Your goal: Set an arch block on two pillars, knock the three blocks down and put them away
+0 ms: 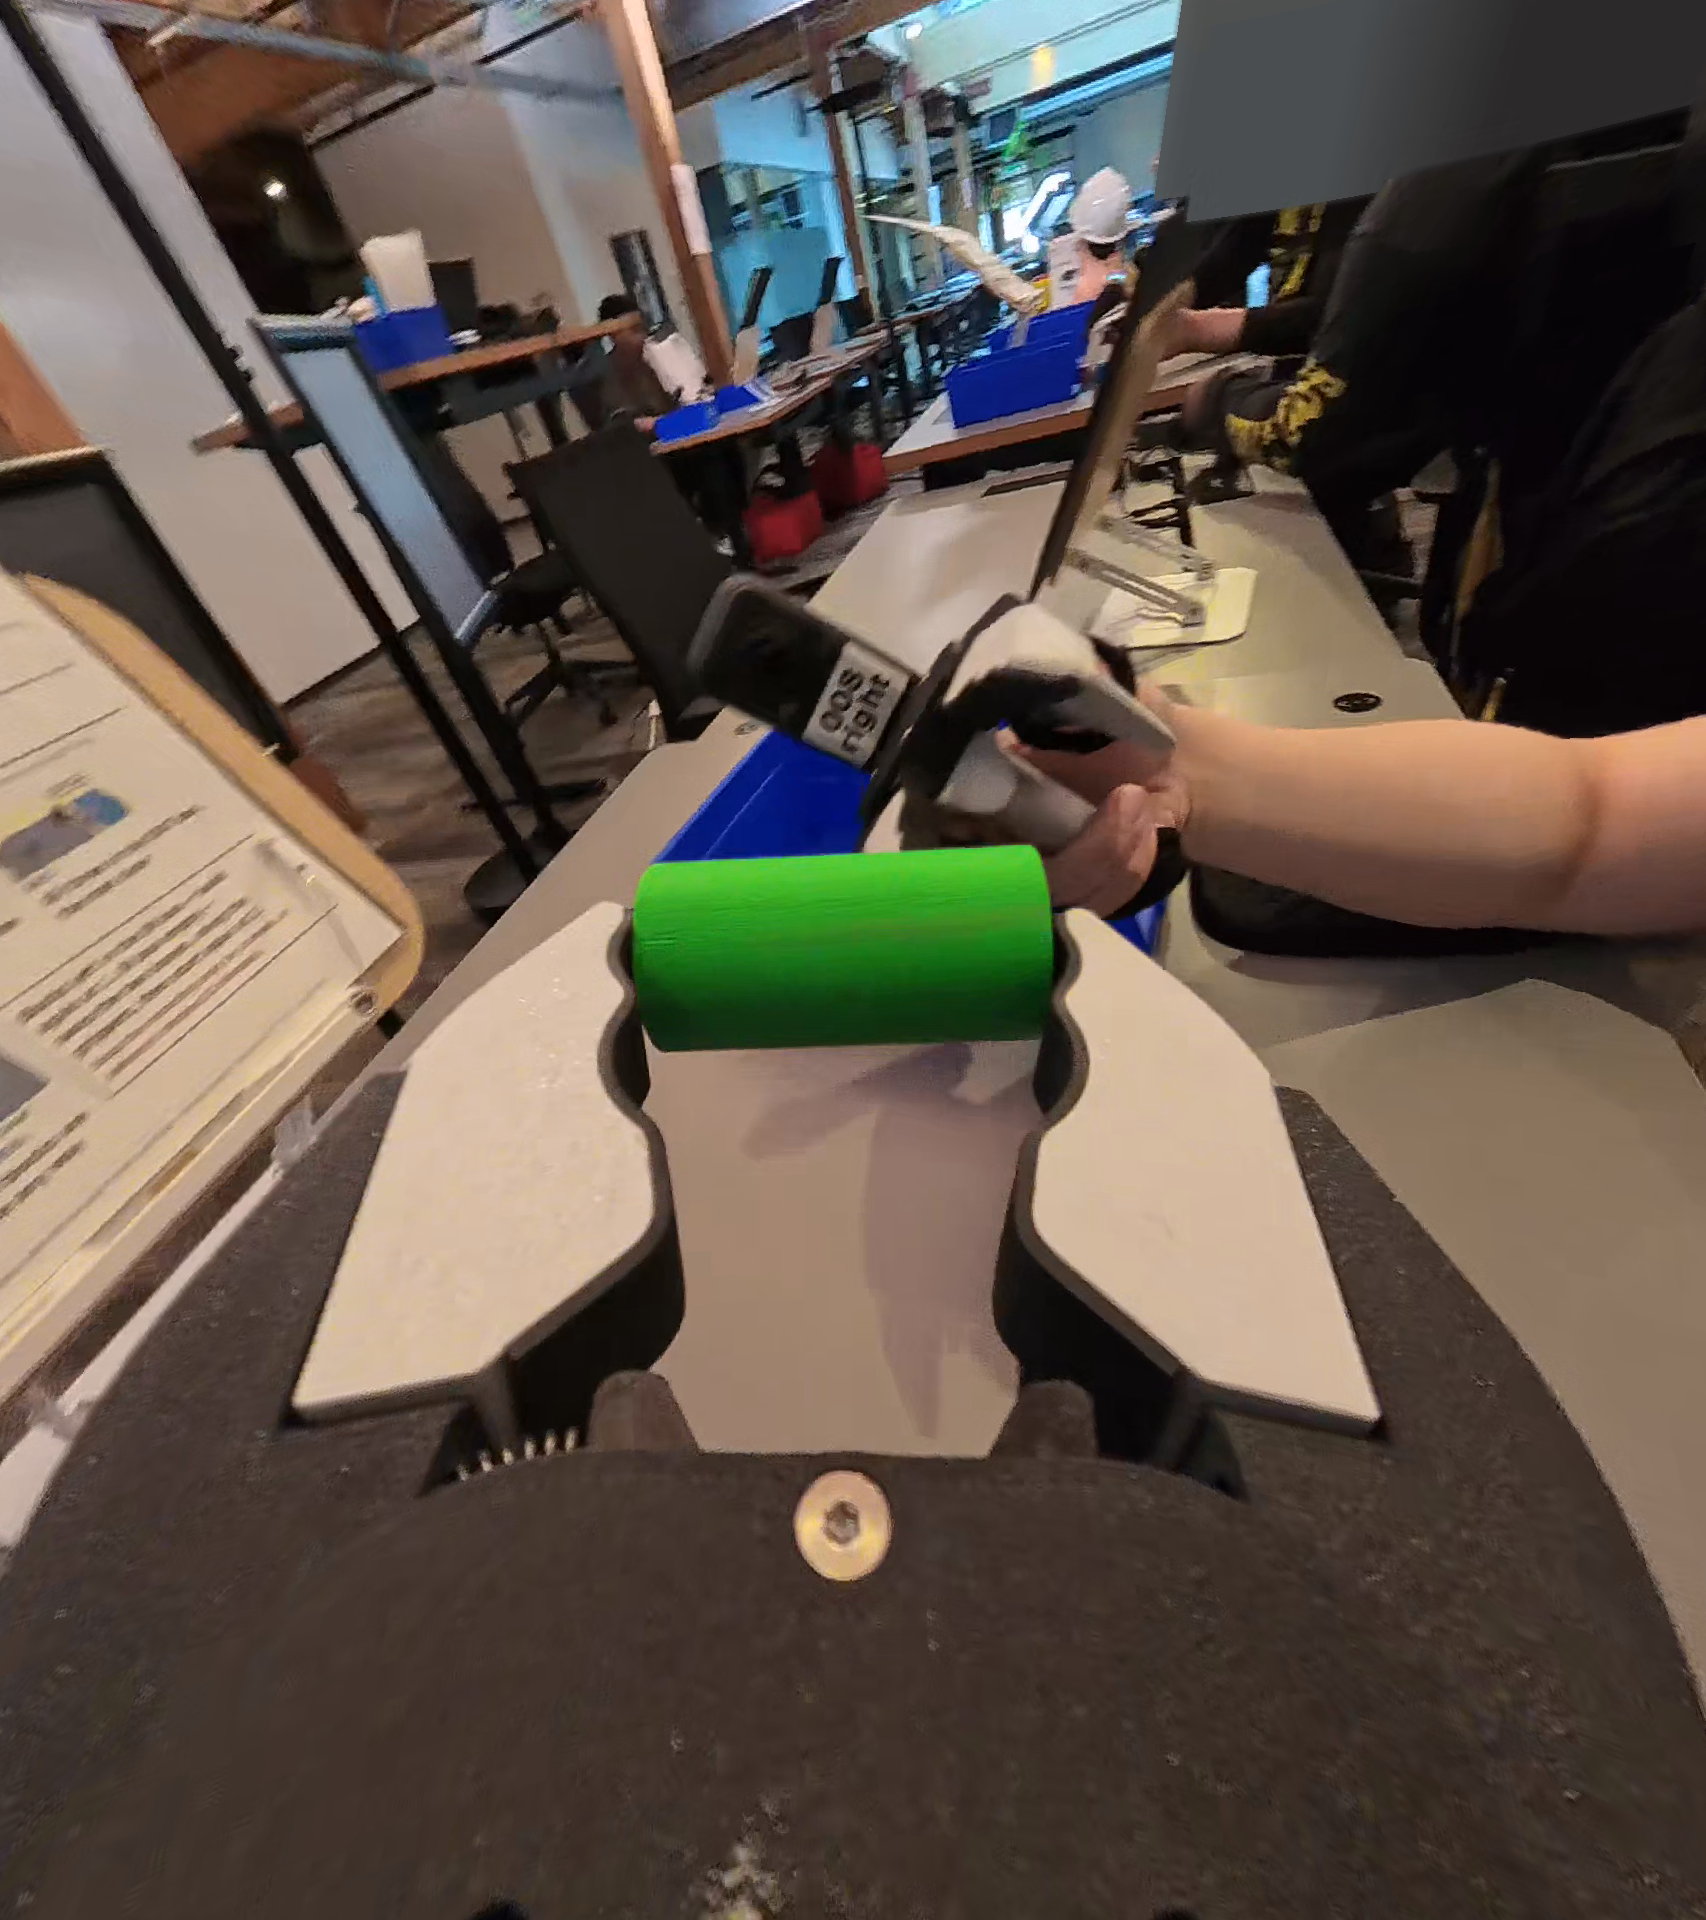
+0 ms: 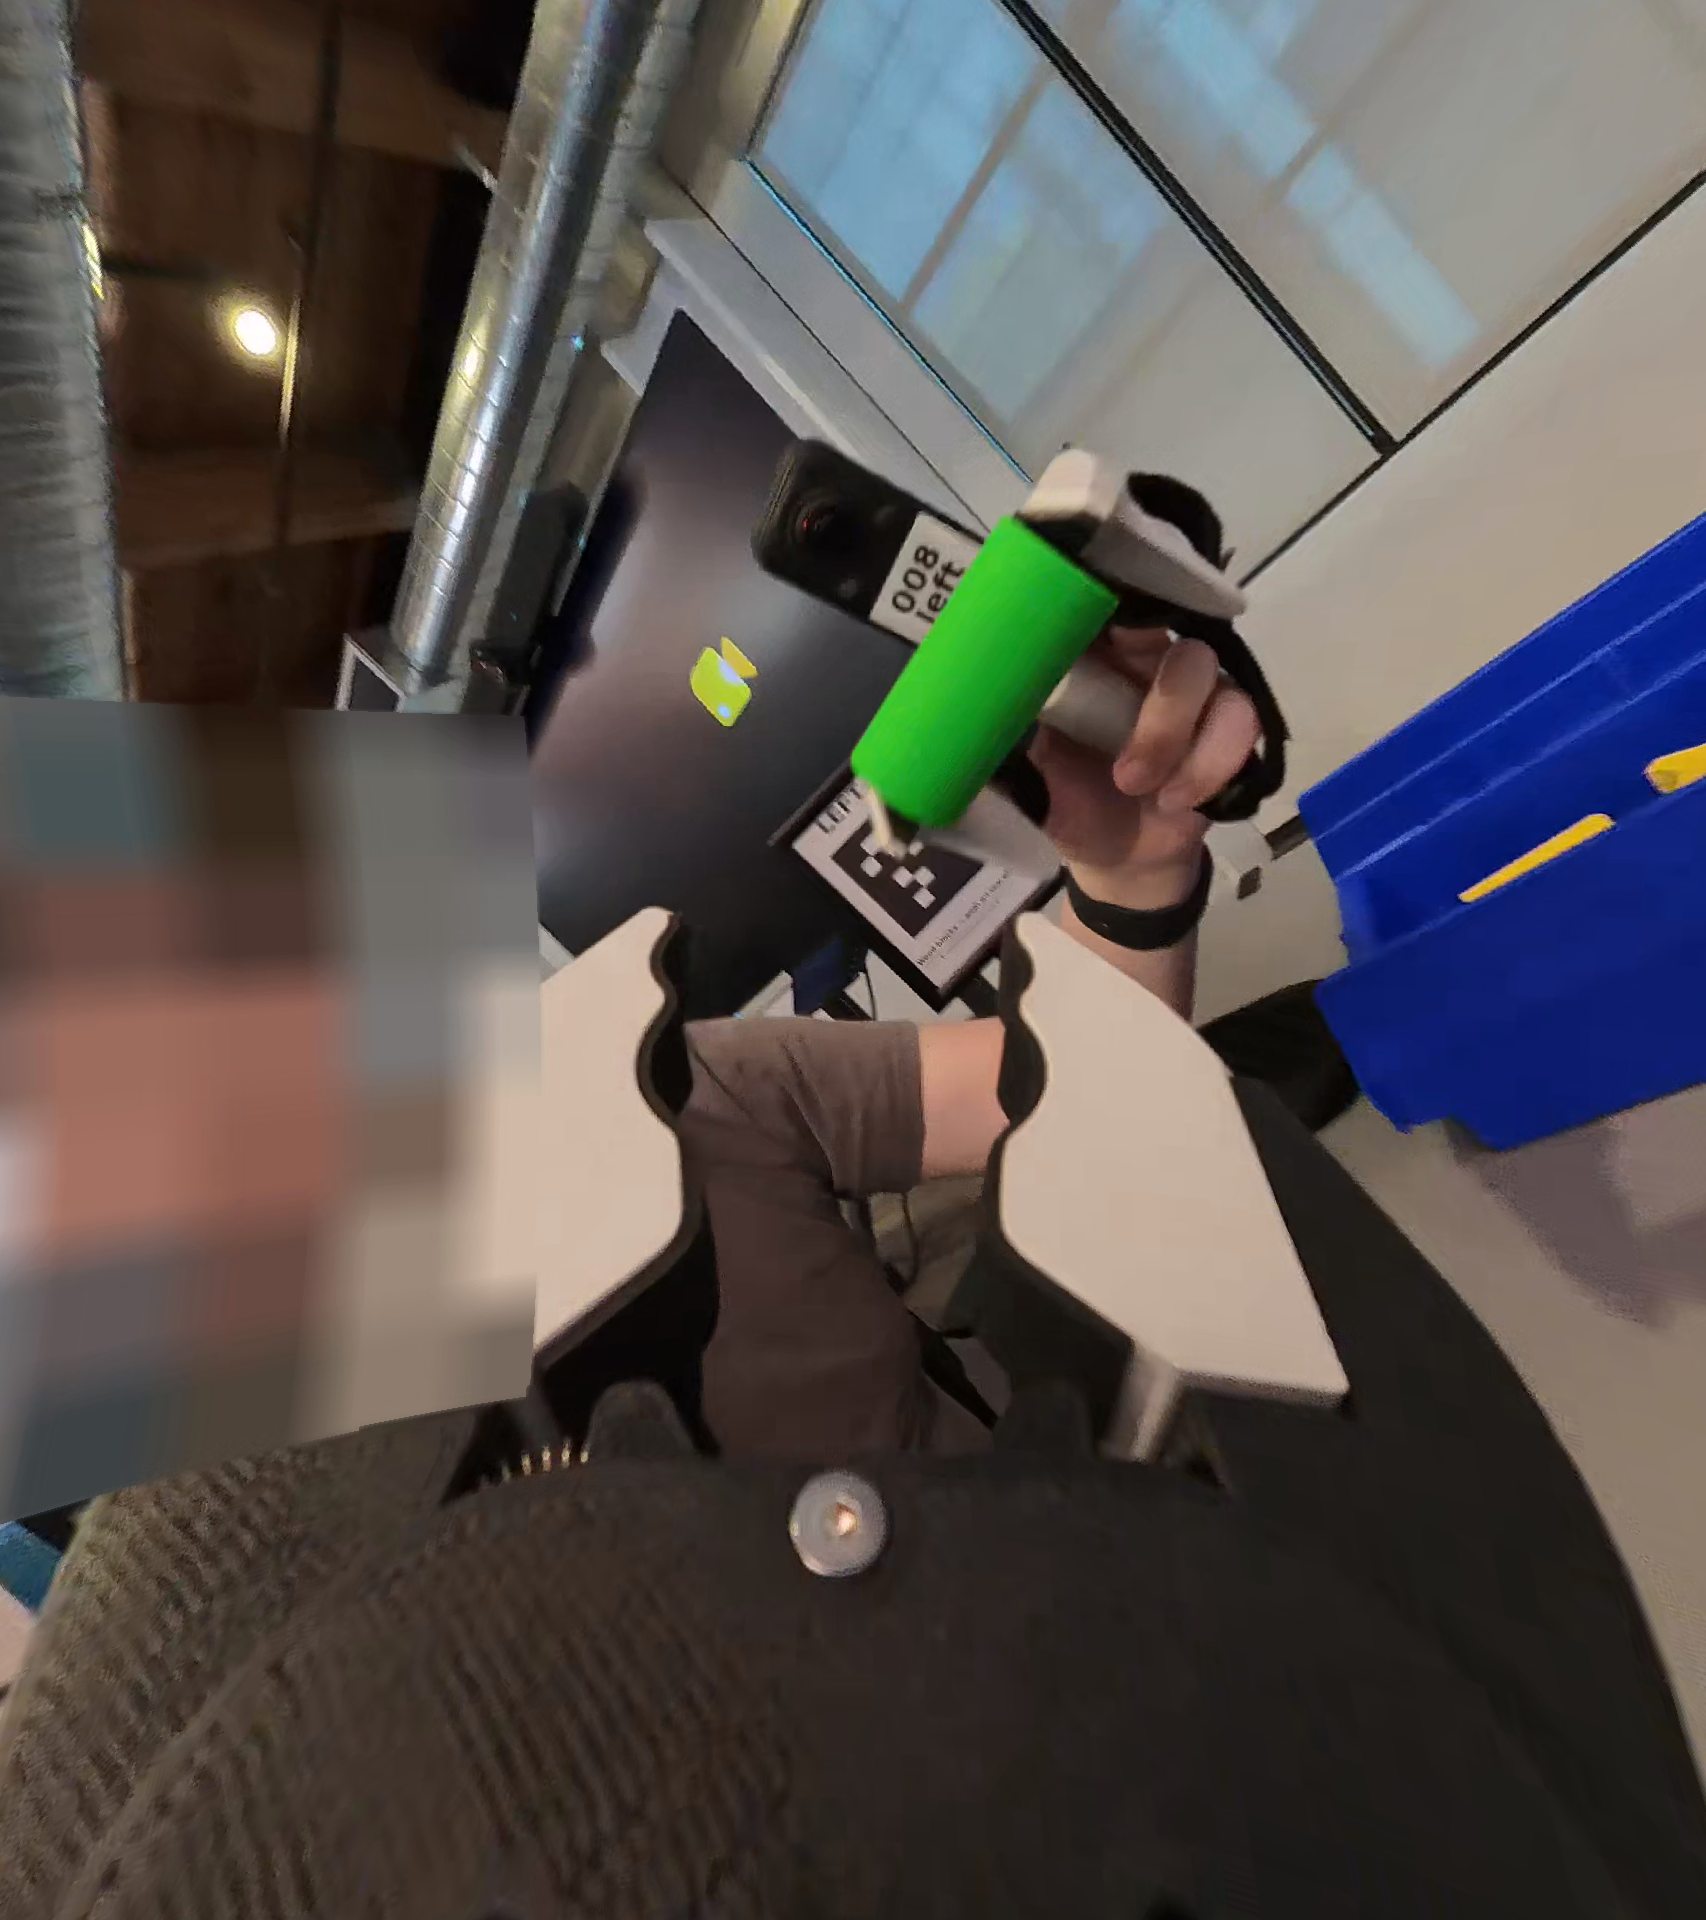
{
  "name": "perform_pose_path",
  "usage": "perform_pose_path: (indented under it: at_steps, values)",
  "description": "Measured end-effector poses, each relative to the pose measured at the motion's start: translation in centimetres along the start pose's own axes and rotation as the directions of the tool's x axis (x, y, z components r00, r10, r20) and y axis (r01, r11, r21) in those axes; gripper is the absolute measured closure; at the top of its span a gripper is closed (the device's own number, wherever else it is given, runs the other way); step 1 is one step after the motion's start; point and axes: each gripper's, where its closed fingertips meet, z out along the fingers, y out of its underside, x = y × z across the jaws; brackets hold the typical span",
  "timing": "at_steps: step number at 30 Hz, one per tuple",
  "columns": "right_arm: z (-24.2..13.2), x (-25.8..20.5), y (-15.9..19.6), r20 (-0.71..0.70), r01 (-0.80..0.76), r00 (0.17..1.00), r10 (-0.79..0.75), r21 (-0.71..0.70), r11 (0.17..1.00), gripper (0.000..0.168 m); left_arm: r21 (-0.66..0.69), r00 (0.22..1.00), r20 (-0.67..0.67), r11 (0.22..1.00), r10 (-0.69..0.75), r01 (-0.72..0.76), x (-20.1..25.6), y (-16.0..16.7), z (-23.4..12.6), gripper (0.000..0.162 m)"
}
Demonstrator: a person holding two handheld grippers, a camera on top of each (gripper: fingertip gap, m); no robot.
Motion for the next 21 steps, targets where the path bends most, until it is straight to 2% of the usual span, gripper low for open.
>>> perform_pose_path:
  at_steps: [8, 11, 13, 14, 17, 19, 21]
  values:
    - [3.3, 1.5, 0.9, -0.089, 0.069, 0.994, -0.067, 0.028, 0.997, 0.112, -0.028, 0.993, -0.076, 0.995, 0.09, -0.092, 2.8, 0.7, 2.0, 0.088]
    - [3.3, 1.5, 0.7, -0.081, 0.067, 0.995, -0.062, 0.058, 0.996, 0.118, -0.051, 0.987, -0.126, 0.993, 0.103, -0.11, 3.9, 1.2, 2.4, 0.089]
    - [3.2, 1.5, 1.3, -0.068, 0.035, 0.997, -0.033, 0.018, 0.999, 0.122, -0.067, 0.983, -0.121, 0.987, 0.137, -0.145, 4.0, 1.6, 2.6, 0.089]
    - [3.2, 1.8, 1.6, -0.081, 0.028, 0.996, -0.028, -0.009, 1.0, 0.13, -0.072, 0.981, -0.136, 0.986, 0.137, -0.148, 4.2, 1.8, 2.6, 0.089]
    - [2.9, 2.4, 2.1, -0.108, 0.01, 0.994, -0.015, -0.042, 0.999, 0.132, -0.111, 0.98, -0.153, 0.983, 0.13, -0.148, 4.3, 2.6, 2.7, 0.089]
    - [2.6, 3.0, 2.1, -0.144, 0.044, 0.988, -0.051, -0.054, 0.998, 0.133, -0.165, 0.982, -0.137, 0.975, 0.13, -0.152, 3.9, 3.6, 2.6, 0.089]
    - [1.8, 4.4, 1.7, -0.227, 0.117, 0.966, -0.126, -0.055, 0.992, 0.134, -0.225, 0.987, -0.108, 0.964, 0.121, -0.143, 3.0, 4.4, 1.9, 0.08]
